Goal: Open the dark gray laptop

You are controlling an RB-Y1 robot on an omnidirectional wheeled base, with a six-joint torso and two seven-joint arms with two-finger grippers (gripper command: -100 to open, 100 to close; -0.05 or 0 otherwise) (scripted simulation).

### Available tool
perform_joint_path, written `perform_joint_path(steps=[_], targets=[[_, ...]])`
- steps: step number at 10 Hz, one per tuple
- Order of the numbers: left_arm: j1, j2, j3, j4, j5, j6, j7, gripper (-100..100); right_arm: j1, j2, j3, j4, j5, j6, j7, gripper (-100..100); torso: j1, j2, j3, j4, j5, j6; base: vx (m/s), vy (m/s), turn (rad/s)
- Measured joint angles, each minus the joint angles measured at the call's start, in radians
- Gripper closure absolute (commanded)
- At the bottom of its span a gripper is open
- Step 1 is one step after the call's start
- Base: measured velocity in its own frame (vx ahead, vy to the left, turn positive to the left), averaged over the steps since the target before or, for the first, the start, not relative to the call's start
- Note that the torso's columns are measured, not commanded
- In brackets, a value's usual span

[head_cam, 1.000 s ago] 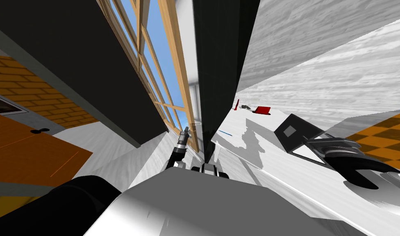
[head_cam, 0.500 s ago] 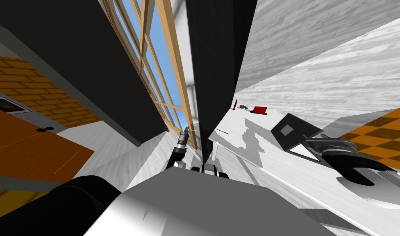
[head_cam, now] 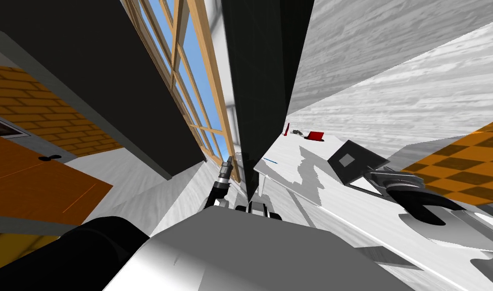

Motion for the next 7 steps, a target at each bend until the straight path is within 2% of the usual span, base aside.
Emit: perform_joint_path(steps=[1, 4, 5, 7], targets=[[0.000, 0.000, 0.000, 0.000, 0.000, 0.000, 0.000, 0, -0.011, 0.023, -0.002, -0.002, -0.014, -0.007, -0.015, 100, 0.000, -0.001, 0.000, -0.001, -0.001, 0.001, -0.059, -0.131, -0.031], [0.000, 0.000, 0.000, 0.000, 0.000, 0.000, 0.000, 0, -0.057, 0.084, -0.014, 0.028, -0.059, -0.045, -0.061, 100, -0.004, -0.004, -0.002, -0.004, -0.005, 0.003, -0.033, -0.084, -0.015], [0.000, 0.000, 0.000, 0.000, 0.000, 0.000, 0.000, 0, -0.060, 0.085, -0.015, 0.026, -0.061, -0.048, -0.065, 100, 0.001, -0.006, -0.003, -0.004, -0.003, 0.000, 0.008, -0.055, -0.079], [0.000, 0.000, 0.000, 0.000, 0.000, 0.000, 0.000, 0, -0.071, 0.119, -0.020, 0.028, -0.089, -0.070, -0.089, 100, 0.001, -0.006, -0.003, -0.006, -0.005, -0.002, 0.011, -0.082, -0.066]])
